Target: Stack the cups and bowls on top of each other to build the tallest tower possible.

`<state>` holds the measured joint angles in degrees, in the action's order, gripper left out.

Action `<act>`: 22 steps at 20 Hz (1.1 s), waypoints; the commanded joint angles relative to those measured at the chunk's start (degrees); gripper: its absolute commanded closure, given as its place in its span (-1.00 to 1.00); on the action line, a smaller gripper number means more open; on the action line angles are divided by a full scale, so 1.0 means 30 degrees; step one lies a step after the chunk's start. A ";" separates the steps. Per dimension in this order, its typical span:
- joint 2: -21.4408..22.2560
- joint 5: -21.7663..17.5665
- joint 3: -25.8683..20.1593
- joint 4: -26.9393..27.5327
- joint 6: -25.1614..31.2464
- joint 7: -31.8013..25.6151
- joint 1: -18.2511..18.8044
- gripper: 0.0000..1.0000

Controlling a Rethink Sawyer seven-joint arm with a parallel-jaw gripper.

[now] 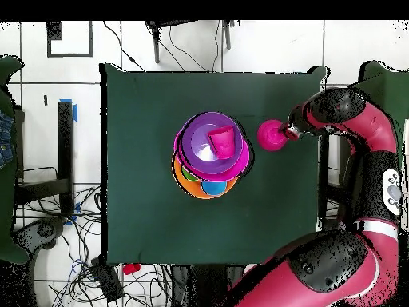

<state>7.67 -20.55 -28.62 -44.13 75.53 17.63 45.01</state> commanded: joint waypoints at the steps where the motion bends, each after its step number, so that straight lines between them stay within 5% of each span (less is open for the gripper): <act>1: 0.2757 0.0565 0.1526 -0.3665 -0.0024 0.5537 -0.1135 1.00; 14: 0.3122 0.1760 0.2282 -0.3032 0.0964 0.5272 -0.1606 1.00; 22: 0.1859 0.2414 0.2357 -0.3223 -0.1979 0.5280 -0.1419 1.00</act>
<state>17.14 -13.94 -22.32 -50.56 75.46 17.64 43.15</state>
